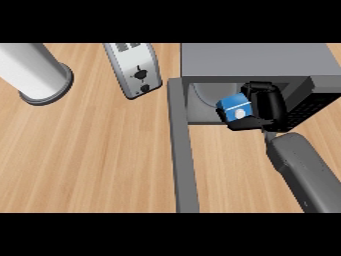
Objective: Pick up the milk, place it into the microwave and close the microwave
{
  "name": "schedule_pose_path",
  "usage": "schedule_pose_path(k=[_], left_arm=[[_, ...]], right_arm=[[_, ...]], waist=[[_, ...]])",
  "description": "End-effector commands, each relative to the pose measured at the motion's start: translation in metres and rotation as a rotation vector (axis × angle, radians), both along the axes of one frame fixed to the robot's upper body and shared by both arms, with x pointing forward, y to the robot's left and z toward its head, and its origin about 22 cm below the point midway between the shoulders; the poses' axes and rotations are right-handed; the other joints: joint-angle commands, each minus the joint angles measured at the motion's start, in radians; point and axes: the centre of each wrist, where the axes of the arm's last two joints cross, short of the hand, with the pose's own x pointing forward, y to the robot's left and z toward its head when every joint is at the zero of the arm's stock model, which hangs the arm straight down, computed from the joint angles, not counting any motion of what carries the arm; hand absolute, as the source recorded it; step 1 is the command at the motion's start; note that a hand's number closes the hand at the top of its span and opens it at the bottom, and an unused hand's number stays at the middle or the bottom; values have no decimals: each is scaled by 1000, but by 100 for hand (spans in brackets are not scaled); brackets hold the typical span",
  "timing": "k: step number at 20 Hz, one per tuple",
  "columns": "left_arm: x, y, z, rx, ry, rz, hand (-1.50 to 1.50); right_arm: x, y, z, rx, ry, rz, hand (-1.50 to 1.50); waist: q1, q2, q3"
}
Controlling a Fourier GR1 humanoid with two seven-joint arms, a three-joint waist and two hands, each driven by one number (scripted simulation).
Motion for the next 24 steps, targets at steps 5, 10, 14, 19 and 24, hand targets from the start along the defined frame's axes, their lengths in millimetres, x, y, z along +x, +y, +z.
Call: schedule_pose_path(k=[5, 10, 14, 19, 24], left_arm=[[14, 5, 0, 1, -15, -36, -150], [22, -7, 1, 4, -38, -68, -150], [27, -7, 1, -5, -32, -104, -150], [36, -11, 1, 1, -51, -127, -150], [39, -8, 0, 27, -41, -123, -150]], right_arm=[[42, 25, 19, -42, 59, -29, 150], [51, 7, 28, -83, -6, -97, 150], [51, 4, 29, -152, -40, -132, 150], [46, -4, 19, -192, -77, -204, 150], [44, -14, 15, -137, -82, -341, 150]], waist=[[55, 32, -5], [86, 44, -4], [110, 47, -6], [136, 57, -7], [158, 66, -6]])
